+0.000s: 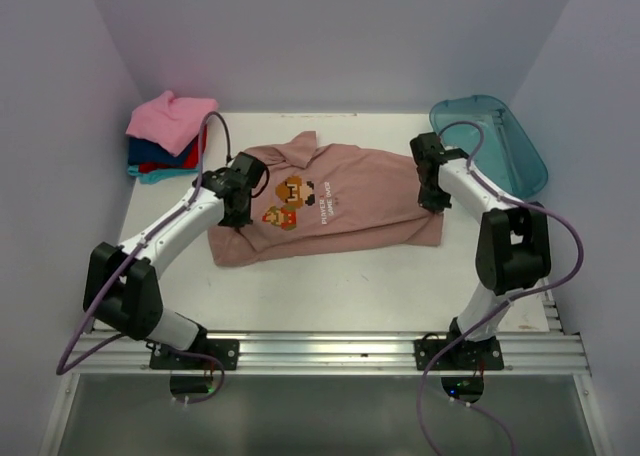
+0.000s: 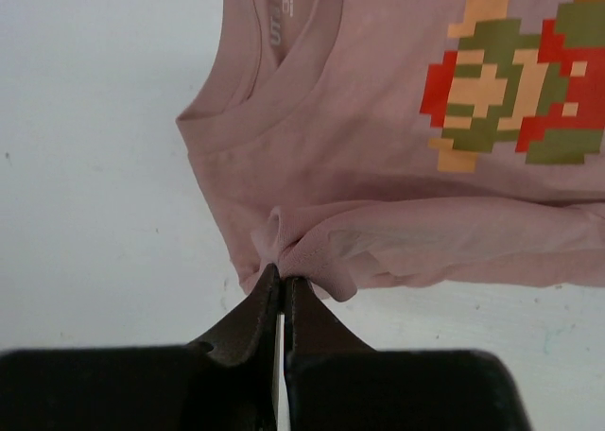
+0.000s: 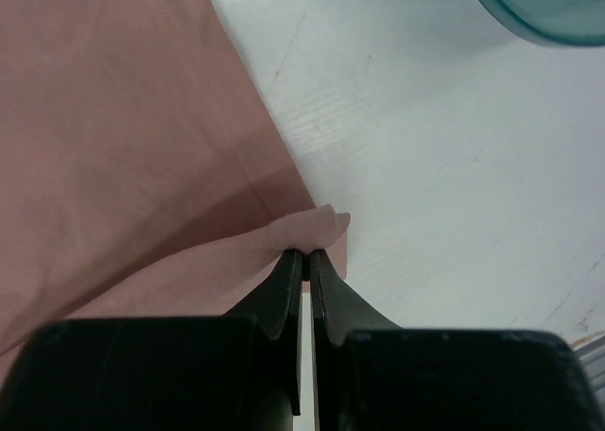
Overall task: Fold and stack the t-shirts
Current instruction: Fold the flattened tshirt in 1/3 of the way
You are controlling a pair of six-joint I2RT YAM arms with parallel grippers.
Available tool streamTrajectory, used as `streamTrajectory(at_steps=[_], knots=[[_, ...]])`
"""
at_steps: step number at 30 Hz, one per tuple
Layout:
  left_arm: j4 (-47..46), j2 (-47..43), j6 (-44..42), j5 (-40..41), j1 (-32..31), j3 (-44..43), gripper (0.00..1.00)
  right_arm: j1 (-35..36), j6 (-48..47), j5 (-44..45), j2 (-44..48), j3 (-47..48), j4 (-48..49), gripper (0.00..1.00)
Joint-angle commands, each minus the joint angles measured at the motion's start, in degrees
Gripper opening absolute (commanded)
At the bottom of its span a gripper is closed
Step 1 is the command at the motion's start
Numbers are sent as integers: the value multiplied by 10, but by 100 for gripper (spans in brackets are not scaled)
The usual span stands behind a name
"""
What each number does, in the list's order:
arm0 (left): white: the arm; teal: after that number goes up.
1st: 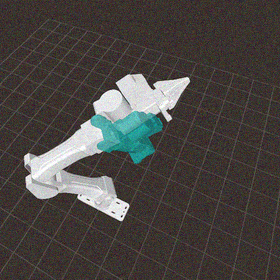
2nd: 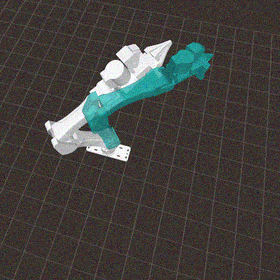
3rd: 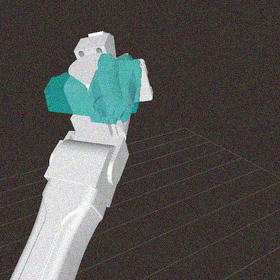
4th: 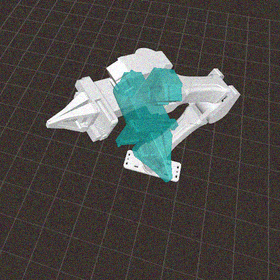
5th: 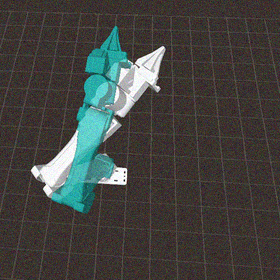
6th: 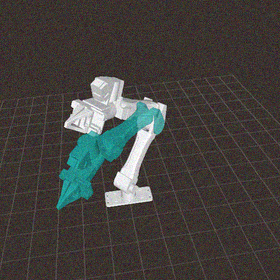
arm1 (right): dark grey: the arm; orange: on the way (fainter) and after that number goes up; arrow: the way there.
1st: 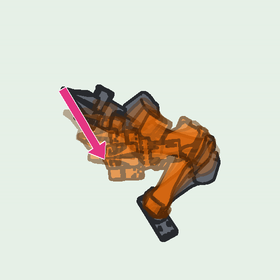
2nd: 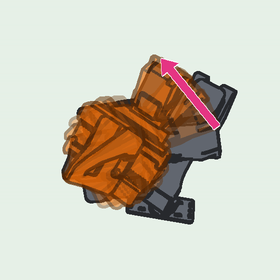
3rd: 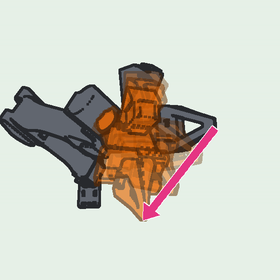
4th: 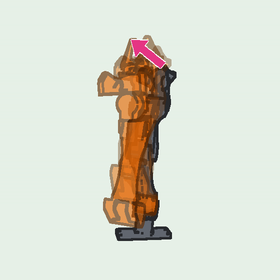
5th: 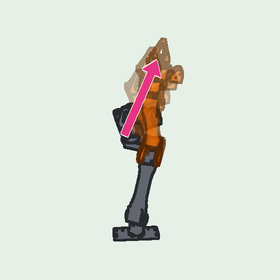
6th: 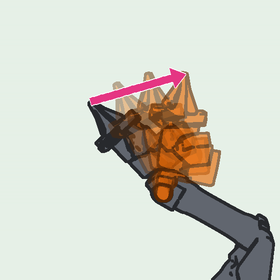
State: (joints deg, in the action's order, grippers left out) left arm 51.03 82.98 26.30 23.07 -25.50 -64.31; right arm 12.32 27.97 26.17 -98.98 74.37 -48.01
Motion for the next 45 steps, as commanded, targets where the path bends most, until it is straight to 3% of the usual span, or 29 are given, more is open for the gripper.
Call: streamTrajectory(at_steps=[1, 7, 22, 32, 33, 34, 36, 37, 41, 45], knots=[[-36, 31, -45, 22, 18, -43, 0, -4, -13, -9, -36, 36, 19, 0], [-39, 66, -56, 23, 39, -49, 0, -5, -18, -23, -71, 51, 33, 0], [-15, 14, -53, 63, 58, -52, 0, -8, -20, -16, -60, 64, 34, 0], [-54, 103, -56, 46, 78, -98, 0, -8, -23, -21, -120, 111, 49, 0], [-57, 111, -56, 48, 79, -111, 5, -7, -27, -24, -121, 111, 54, 7], [-58, 119, -56, 51, 81, -118, 42, -8, -27, -31, -120, 111, 59, 20], [-58, 132, -46, 60, 82, -133, 87, -7, -24, -31, -109, 112, 57, 47], [-61, 128, -43, 59, 83, -135, 100, -7, -25, -34, -99, 107, 61, 62], [-91, 39, -39, -10, 81, -109, 100, -5, -28, -52, 6, 15, 96, 73], [-117, -42, -51, -111, 74, -29, 100, 1, -41, -76, 94, -64, 123, 68]])
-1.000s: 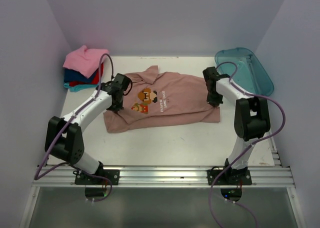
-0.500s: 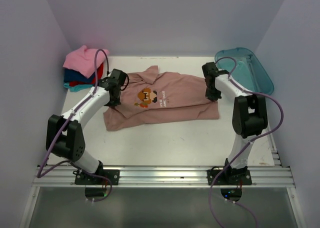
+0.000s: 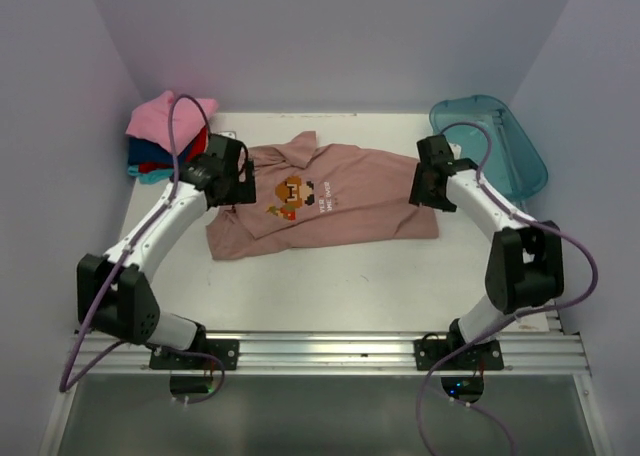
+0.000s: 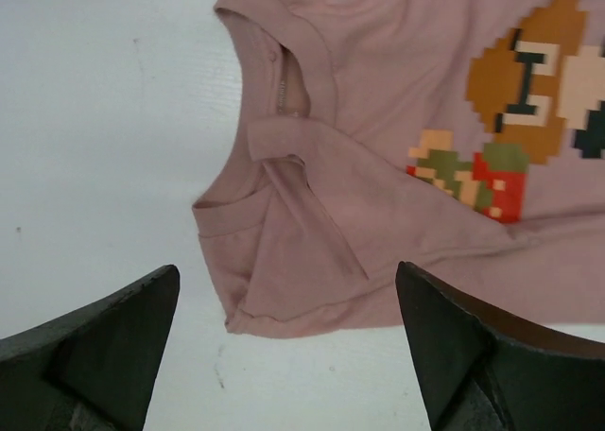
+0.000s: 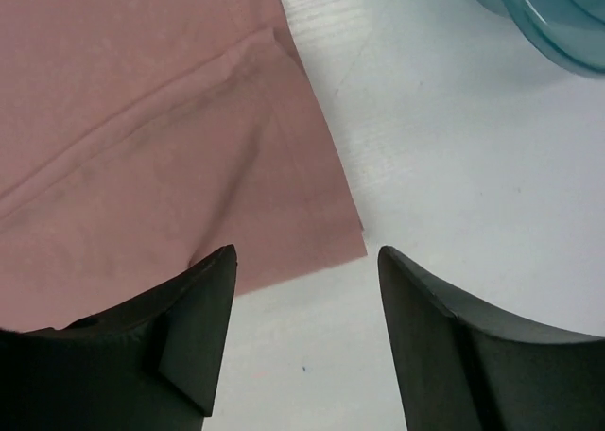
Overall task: Fold and stack the t-shirts
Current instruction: Fold the flattened tshirt in 1/3 of the way
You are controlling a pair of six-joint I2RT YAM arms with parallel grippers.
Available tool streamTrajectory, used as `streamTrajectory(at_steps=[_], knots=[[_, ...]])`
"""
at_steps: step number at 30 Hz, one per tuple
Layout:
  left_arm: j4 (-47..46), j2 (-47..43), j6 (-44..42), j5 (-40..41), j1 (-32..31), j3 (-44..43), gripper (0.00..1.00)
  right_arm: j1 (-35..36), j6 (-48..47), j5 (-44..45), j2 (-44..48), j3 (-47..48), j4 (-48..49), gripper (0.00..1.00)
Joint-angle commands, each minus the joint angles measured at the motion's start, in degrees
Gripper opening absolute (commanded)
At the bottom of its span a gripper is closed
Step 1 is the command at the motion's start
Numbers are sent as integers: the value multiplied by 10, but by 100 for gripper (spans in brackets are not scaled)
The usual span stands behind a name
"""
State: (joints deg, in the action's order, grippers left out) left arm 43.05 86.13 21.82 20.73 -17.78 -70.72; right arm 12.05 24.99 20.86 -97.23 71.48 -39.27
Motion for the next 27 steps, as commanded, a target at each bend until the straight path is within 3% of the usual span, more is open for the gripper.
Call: streamTrajectory(at_steps=[1, 3, 4, 6, 7, 15, 27], knots=[[-32, -78, -8, -110, -4, 46, 100, 4, -12, -27, 81, -43, 33, 64], [-28, -71, -12, -183, -10, 81, 92, 4, -11, -40, 77, -52, 21, 27], [-35, -66, -12, -203, -15, 94, 68, 4, -7, -45, 72, -56, 21, 5], [-53, -45, -6, -226, -36, 138, 34, 4, -4, -62, 52, -61, 25, 0], [-73, -35, -1, -229, -42, 151, 3, 4, 0, -65, 44, -61, 27, 0], [-130, 49, 16, -172, -45, 164, 0, 4, 11, -89, -6, -67, 52, 0], [-74, 79, 26, -89, -45, 177, 0, 4, 26, -14, -68, -46, -26, 0]])
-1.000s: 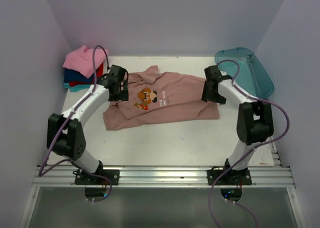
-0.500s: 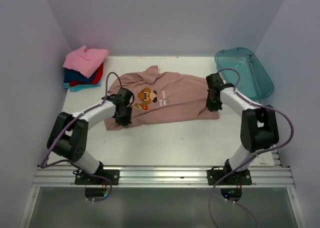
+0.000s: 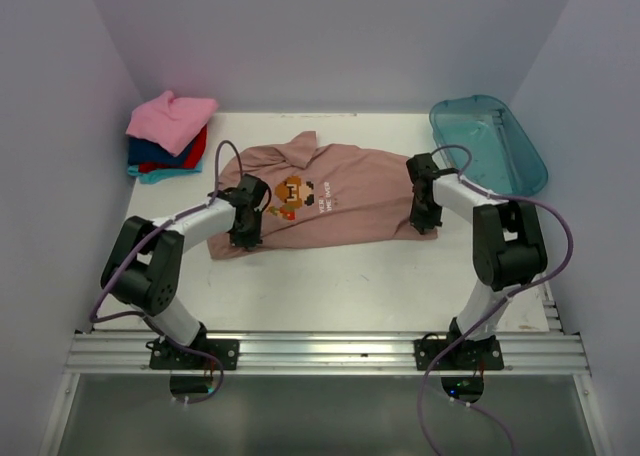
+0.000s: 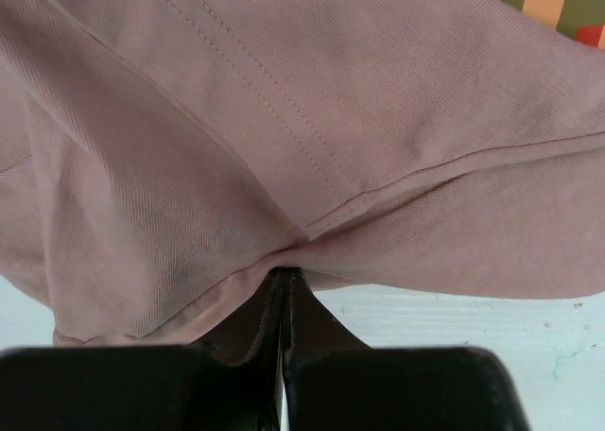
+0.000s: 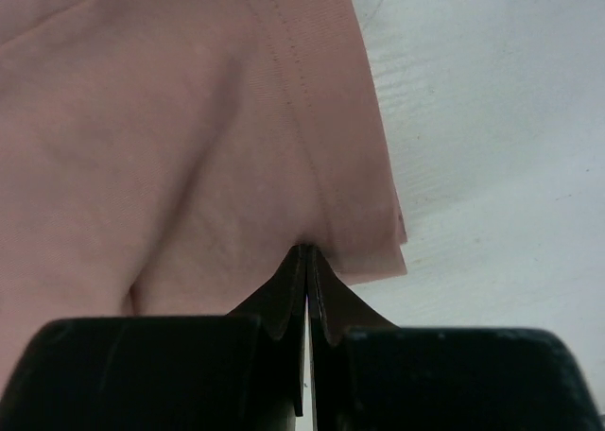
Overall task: Fold and stack the t-shirts
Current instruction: Fold the flattened tshirt in 1/3 of the way
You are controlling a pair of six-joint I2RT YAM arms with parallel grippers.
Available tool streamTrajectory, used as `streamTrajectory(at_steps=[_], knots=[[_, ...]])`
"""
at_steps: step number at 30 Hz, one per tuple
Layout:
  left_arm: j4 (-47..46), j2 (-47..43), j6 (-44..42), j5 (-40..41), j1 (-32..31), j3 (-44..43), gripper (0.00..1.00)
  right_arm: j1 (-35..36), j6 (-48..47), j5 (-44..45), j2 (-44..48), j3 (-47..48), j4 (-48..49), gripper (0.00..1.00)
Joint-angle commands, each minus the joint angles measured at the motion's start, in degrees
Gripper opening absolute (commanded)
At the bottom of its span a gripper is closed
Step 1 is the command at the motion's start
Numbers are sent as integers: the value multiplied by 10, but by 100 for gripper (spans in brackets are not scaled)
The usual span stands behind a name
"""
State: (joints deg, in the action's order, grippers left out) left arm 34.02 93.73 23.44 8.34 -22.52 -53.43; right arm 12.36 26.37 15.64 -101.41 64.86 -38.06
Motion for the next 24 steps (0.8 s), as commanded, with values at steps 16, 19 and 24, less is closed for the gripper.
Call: streamTrajectory(at_steps=[16, 19, 24], knots=[[85, -49, 56, 23, 21, 72, 0, -20, 38, 106, -98, 33, -107, 9], [104, -78, 59, 19, 33, 67, 0, -21, 40, 110, -94, 29, -119, 12], [112, -101, 54, 6, 56, 74, 0, -21, 41, 106, -72, 19, -129, 13]])
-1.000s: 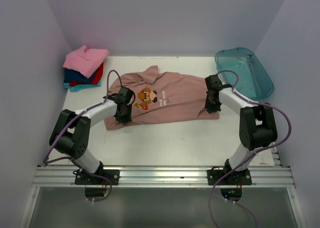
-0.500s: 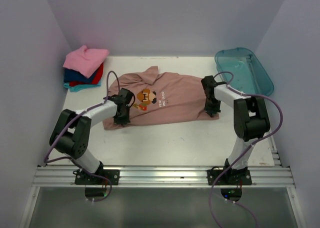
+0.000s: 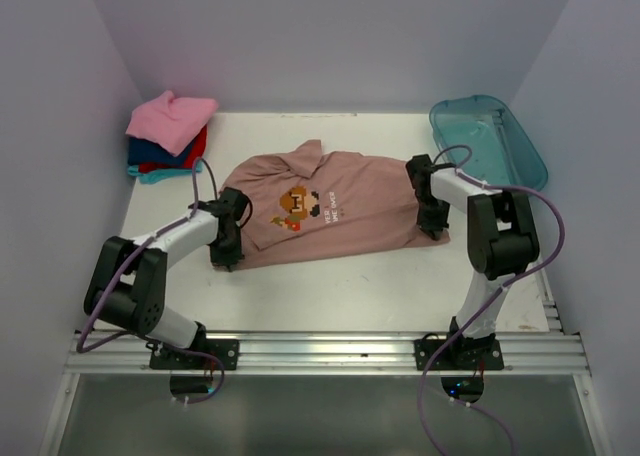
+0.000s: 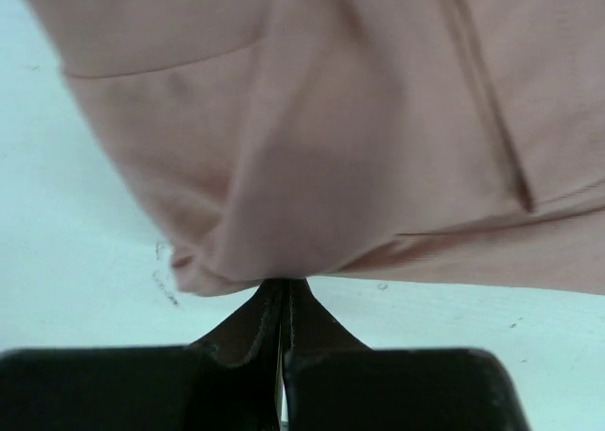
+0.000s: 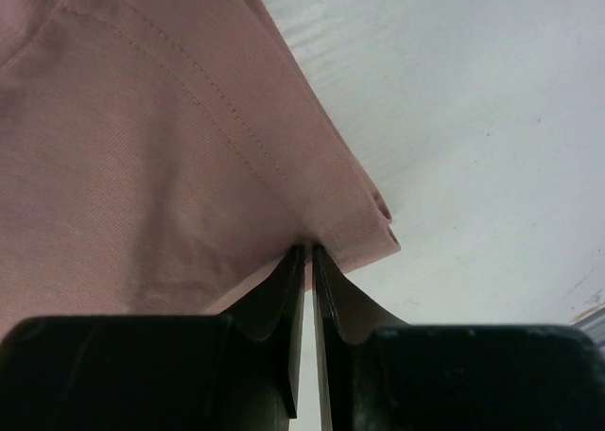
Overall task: Fold and stack the t-shirts
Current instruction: Fold the flattened tshirt in 1/3 of the way
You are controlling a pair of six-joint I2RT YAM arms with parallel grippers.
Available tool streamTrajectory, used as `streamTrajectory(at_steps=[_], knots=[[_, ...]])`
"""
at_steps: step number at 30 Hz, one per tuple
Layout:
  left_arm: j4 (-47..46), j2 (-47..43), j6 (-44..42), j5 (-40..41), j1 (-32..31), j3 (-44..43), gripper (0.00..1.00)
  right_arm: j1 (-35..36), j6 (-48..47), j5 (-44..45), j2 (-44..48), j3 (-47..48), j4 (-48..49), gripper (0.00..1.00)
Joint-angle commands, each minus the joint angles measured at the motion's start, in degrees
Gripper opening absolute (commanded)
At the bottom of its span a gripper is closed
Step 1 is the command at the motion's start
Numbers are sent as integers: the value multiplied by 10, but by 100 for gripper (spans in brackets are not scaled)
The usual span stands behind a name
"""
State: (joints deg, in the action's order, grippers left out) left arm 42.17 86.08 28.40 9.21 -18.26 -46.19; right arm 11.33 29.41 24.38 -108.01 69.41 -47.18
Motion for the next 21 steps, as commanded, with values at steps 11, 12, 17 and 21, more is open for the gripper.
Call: streamTrajectory(at_steps=[11, 12, 17, 21], knots=[[5, -136, -15, -85, 14, -107, 21, 26, -64, -113, 151, -26, -41, 34], [-7, -136, -15, -88, 14, -115, 26, 35, -67, -122, 173, -22, -41, 38], [-54, -89, -26, -89, 14, -130, 30, 98, -73, -185, 183, 18, -27, 50], [-77, -28, -30, -65, 15, -129, 16, 130, -66, -198, 153, 51, -27, 47]])
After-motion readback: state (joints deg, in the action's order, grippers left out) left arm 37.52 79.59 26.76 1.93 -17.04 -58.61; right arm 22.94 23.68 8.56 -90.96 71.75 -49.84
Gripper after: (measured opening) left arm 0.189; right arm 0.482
